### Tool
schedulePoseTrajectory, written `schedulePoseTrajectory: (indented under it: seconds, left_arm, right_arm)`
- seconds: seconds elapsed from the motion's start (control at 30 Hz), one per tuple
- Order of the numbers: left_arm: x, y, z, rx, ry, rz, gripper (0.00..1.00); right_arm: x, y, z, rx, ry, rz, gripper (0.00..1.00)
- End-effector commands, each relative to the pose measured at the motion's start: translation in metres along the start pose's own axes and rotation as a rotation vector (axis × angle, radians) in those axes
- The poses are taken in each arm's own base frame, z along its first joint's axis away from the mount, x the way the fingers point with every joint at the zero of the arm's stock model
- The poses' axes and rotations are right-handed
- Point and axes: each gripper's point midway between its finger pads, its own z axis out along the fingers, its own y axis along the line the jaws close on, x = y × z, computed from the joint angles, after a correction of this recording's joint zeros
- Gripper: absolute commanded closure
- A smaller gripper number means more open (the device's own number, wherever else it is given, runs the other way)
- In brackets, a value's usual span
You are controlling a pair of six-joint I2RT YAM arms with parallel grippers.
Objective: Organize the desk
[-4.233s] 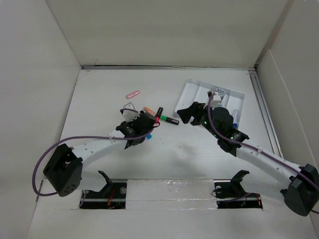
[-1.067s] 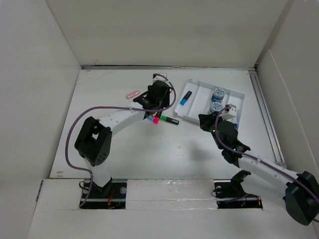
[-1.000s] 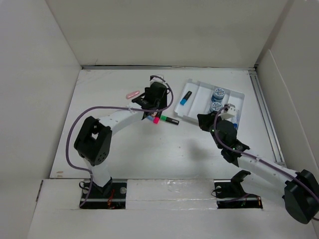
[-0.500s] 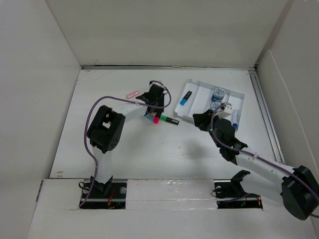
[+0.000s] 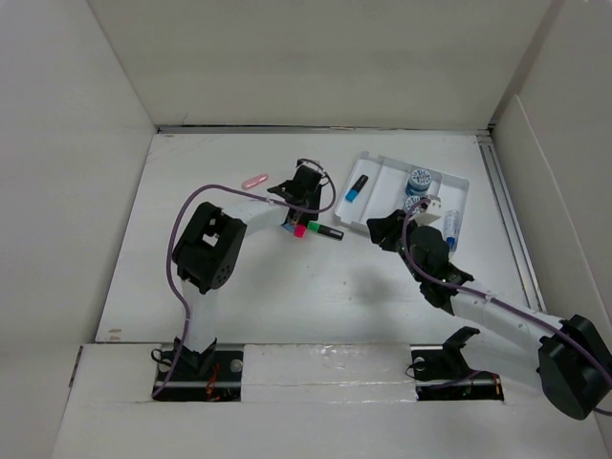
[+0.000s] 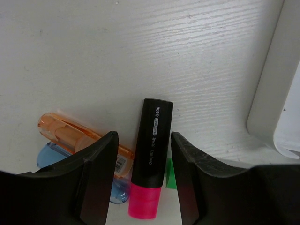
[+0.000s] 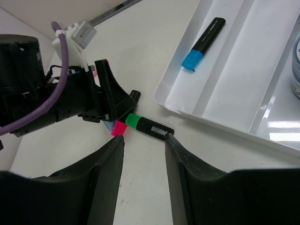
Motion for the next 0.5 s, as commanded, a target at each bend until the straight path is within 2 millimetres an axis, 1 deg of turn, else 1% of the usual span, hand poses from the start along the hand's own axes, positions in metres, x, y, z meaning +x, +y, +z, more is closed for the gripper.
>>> schedulePoseTrajectory:
  seconds: [0.0,0.1,0.13,0.17,0.2,0.23,0.27,0.3,0.37,0.43,0.47]
  left_arm:
    - [-0.01,-0.006,0.003,-0.018,-0.022,0.041,0.56]
    - [0.0,-0.006,0.009,-0.017,-0.001,0.043,0.6]
    - [0.0,-0.006,0.01,-0.022,0.002,0.038,0.61]
    - [0.006,-0.001,0.014,-0.047,0.019,0.044,0.64]
    - [0.005,-0.001,0.015,-0.054,0.018,0.042,0.65]
    - [0.007,0.0,0.017,-0.061,0.024,0.041,0.68]
    - [0.007,0.0,0.018,-0.063,0.021,0.036,0.75]
    - [0.008,0.0,0.018,-0.062,0.023,0.033,0.79]
    - [0.004,-0.002,0.018,-0.056,0.014,0.025,0.86]
    - [-0.005,-0.005,0.015,-0.047,-0.005,0.016,0.89]
    - [-0.011,-0.007,0.01,-0.04,-0.017,0.01,0.92]
  right_arm:
    - [-0.025,0.02,0.004,-0.052,-0.063,0.018,0.54]
    - [-0.024,0.024,0.005,-0.071,-0.054,0.014,0.54]
    - [-0.022,0.023,0.005,-0.063,-0.046,0.009,0.54]
    - [-0.025,0.023,0.005,-0.06,-0.055,0.011,0.54]
    - [-0.022,0.019,0.006,-0.049,-0.056,0.016,0.54]
    - [-0.024,0.021,0.006,-0.058,-0.064,0.021,0.54]
    - [-0.022,0.021,0.006,-0.059,-0.056,0.013,0.54]
    - [-0.025,0.024,0.006,-0.068,-0.055,0.012,0.54]
    - [-0.025,0.021,0.005,-0.053,-0.058,0.012,0.54]
    - [-0.026,0.02,0.005,-0.054,-0.074,0.021,0.53]
    - [-0.025,0.02,0.005,-0.056,-0.067,0.02,0.53]
